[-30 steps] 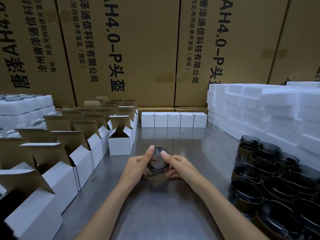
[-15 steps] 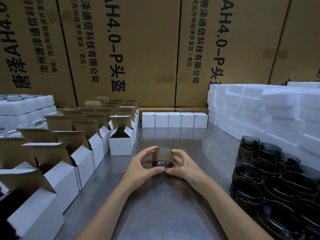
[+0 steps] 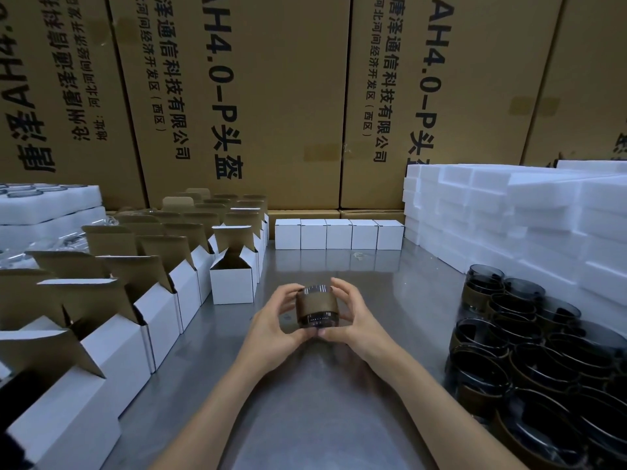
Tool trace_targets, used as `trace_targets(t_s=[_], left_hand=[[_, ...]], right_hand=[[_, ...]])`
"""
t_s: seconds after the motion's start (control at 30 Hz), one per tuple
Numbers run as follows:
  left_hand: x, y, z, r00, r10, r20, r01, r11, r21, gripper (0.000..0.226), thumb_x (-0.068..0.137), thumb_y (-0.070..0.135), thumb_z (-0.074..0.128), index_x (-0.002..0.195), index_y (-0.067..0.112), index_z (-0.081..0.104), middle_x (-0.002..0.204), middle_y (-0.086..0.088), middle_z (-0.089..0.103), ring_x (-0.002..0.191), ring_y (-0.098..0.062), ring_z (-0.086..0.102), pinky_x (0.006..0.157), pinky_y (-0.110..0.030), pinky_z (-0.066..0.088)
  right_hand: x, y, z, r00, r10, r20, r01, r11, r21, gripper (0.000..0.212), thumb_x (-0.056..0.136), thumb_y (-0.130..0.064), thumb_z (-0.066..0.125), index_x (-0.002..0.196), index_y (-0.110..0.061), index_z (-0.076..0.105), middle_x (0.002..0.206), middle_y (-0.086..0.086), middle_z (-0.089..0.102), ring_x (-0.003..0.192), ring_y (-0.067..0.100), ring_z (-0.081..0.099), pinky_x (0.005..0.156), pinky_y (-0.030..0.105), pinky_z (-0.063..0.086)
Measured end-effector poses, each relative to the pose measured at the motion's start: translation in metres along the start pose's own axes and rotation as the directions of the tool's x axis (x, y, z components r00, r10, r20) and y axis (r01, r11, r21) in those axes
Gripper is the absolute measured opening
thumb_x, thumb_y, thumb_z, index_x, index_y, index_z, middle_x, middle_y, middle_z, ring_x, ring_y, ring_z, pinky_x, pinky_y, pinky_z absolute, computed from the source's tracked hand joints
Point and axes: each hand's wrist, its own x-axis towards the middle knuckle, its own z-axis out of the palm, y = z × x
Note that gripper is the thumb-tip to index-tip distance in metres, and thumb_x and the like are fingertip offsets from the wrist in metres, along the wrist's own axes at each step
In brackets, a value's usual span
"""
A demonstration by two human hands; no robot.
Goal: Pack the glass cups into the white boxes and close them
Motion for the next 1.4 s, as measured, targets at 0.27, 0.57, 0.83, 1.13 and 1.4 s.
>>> trace_targets(t_s=[0.27, 0.57, 0.83, 1.13, 1.4], left_hand=[[-0.001, 0.001, 0.002, 0.998, 0.047, 0.050, -0.049, 0.997, 0.061, 0.072, 0.073, 0.015, 0.081, 0.128, 0.040, 0.042, 0.127, 0.021, 0.053, 0.120, 0.003, 0.048, 0.099, -0.016, 0.040], [0.000, -0.004, 0.000, 0.999, -0.026, 0.036, 0.024, 0.999, 0.037, 0.064, 0.067, 0.024, 0.086, 0.108, 0.041, 0.040, 0.115, 0.023, 0.057, 0.115, 0.005, 0.050, 0.089, -0.007, 0.039], [-0.001, 0.003, 0.001, 0.986, 0.160, -0.051, -0.141, 0.954, 0.265, 0.067, 0.065, 0.023, 0.085, 0.114, 0.043, 0.045, 0.112, 0.024, 0.052, 0.107, -0.001, 0.050, 0.089, -0.015, 0.040], [-0.002, 0.002, 0.000, 0.996, 0.088, 0.011, -0.089, 0.977, 0.193, 0.072, 0.069, 0.015, 0.081, 0.121, 0.044, 0.040, 0.118, 0.032, 0.047, 0.115, 0.003, 0.046, 0.098, -0.027, 0.045], [-0.002, 0.002, -0.002, 0.995, 0.093, -0.048, -0.080, 0.972, 0.220, 0.068, 0.067, 0.021, 0.083, 0.106, 0.052, 0.037, 0.110, 0.025, 0.055, 0.110, -0.009, 0.053, 0.091, -0.031, 0.049]], right_hand=[[-0.004, -0.007, 0.006, 0.989, -0.072, -0.127, 0.069, 0.997, -0.021, 0.065, 0.066, 0.013, 0.076, 0.111, -0.028, 0.052, 0.119, -0.008, 0.058, 0.108, 0.020, 0.059, 0.091, 0.034, 0.050], [-0.007, -0.008, 0.008, 0.998, -0.060, -0.035, 0.058, 0.997, -0.055, 0.067, 0.070, 0.002, 0.080, 0.121, -0.026, 0.047, 0.125, -0.012, 0.054, 0.112, 0.002, 0.054, 0.086, 0.011, 0.045], [-0.008, -0.007, 0.010, 0.986, -0.122, -0.117, 0.107, 0.986, -0.130, 0.065, 0.070, 0.002, 0.079, 0.117, -0.030, 0.047, 0.120, -0.011, 0.054, 0.114, 0.013, 0.053, 0.096, 0.028, 0.045], [-0.005, -0.003, 0.012, 0.983, -0.136, -0.122, 0.125, 0.988, -0.091, 0.064, 0.068, 0.005, 0.079, 0.109, -0.034, 0.050, 0.119, -0.010, 0.058, 0.112, 0.012, 0.056, 0.092, 0.023, 0.047], [-0.006, -0.003, 0.008, 0.995, -0.086, -0.048, 0.081, 0.992, -0.097, 0.075, 0.072, -0.005, 0.080, 0.127, -0.038, 0.040, 0.122, -0.023, 0.044, 0.112, -0.004, 0.048, 0.078, 0.004, 0.044]])
